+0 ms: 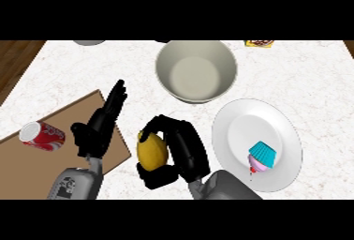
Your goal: Pick the lemon from the plate and place it in the bowl
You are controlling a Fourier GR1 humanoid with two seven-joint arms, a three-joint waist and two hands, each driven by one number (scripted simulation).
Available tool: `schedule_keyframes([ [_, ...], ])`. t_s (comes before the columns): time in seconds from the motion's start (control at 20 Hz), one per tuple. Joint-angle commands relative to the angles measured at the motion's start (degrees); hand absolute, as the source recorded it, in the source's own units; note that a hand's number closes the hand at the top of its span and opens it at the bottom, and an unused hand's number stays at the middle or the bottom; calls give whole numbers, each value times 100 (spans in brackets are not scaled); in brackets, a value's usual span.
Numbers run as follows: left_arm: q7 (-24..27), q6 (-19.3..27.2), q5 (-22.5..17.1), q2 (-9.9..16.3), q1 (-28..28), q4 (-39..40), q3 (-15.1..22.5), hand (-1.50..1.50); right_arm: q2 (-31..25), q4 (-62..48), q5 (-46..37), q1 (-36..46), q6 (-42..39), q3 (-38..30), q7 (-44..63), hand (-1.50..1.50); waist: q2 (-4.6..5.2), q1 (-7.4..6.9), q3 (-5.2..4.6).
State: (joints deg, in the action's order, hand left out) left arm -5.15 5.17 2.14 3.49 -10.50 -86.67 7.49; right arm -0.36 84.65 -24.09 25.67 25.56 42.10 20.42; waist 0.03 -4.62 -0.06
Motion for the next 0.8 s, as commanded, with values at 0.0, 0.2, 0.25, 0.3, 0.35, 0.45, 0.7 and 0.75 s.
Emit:
schedule_keyframes([
  [0.0,-78,-160,-115,160,52,-38,-107,0,35,185,-508,1101,1151,563,899,150,-58,39,-12],
  [0.2,-278,-2,-25,52,2,-179,-35,0,36,-38,-1047,2373,1378,698,2301,150,-92,100,-16],
  [0.25,25,-72,-129,117,50,-16,-200,0,36,-174,-1127,2734,1349,653,2629,150,-69,117,-24],
  [0.3,-123,-110,-126,165,25,-125,-175,0,36,-139,-1230,3075,1216,560,3012,150,-102,134,-23],
  [0.35,39,-106,-113,108,158,-60,-132,0,36,-248,-1251,3345,1355,679,3366,150,-76,130,-21],
  [0.45,80,-41,-62,98,27,118,-192,0,36,-380,-1297,4012,1063,495,4012,150,-72,189,-21],
  [0.7,-10,-41,-80,91,22,-39,-192,0,35,-948,-1109,5368,876,264,5080,150,-46,149,-15],
  [0.75,44,-150,-189,234,-97,138,-391,0,34,-1215,-954,5509,904,184,4945,150,-10,156,-15],
])
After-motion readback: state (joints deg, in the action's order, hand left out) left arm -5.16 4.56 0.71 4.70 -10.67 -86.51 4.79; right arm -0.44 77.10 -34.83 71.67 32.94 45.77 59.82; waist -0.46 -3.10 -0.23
